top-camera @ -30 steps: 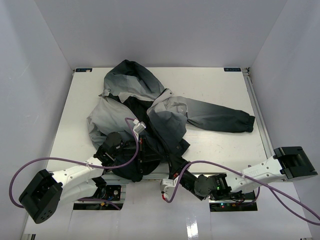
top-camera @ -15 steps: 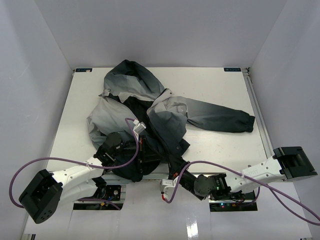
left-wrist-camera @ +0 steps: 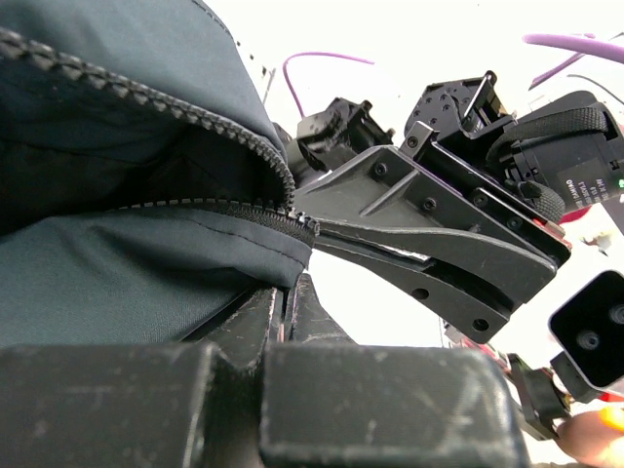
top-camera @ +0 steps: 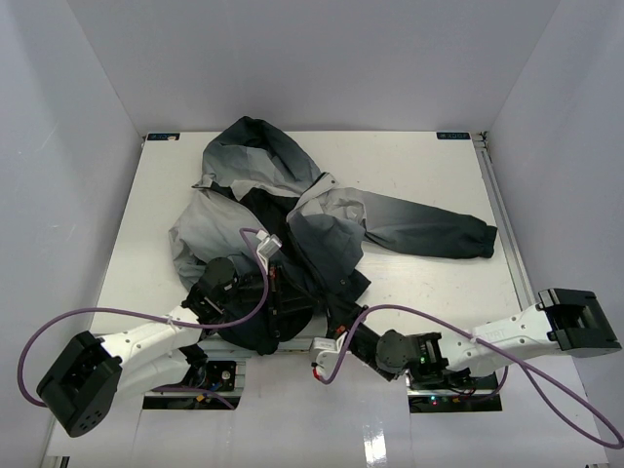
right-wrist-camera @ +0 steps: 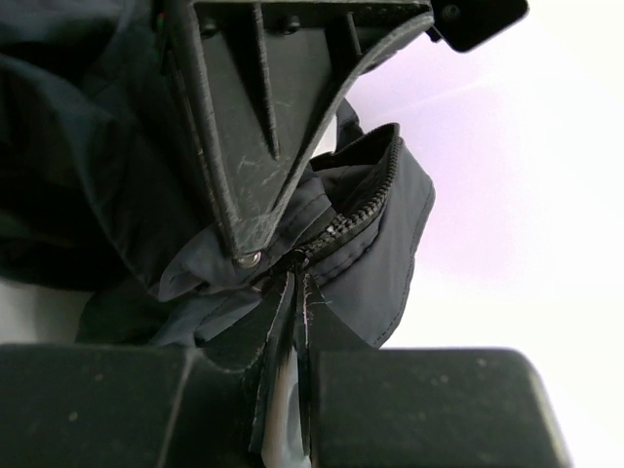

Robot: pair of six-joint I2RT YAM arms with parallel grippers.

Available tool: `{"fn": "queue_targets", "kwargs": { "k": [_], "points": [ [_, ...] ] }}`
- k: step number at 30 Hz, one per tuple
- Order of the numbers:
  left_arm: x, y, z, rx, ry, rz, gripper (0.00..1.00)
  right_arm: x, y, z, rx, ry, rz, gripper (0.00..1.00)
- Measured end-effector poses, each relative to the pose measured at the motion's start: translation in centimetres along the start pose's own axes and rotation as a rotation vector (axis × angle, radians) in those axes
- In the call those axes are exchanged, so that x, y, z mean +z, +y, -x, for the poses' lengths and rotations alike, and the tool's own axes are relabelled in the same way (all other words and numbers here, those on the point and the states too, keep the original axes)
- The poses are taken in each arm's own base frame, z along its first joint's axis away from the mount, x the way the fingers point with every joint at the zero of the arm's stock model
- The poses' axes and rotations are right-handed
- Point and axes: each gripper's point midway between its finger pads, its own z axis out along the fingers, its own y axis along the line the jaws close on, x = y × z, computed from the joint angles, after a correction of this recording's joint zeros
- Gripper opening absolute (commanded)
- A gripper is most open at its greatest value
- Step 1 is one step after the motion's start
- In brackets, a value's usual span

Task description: Zip up the jacket

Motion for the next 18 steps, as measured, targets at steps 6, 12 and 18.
{"fn": "queue_targets", "kwargs": {
  "k": [6,12,18],
  "points": [
    [0.0,0.2,0.6,0.009,-0.026,0.012,0.00,1.1,-1.9,0.4,0.022,-0.020,-0.021,0.08],
    [0.1,0.3,0.4,0.004,-0.021,0.013,0.00,1.7,-3.2,1.1,0.013,-0.046,-0.021,0.08],
    [0.1,0.2,0.6,0.004,-0.028,0.008,0.00,2.5,-4.7,1.4,0.003,-0.043,-0.005,0.08]
  ]
}}
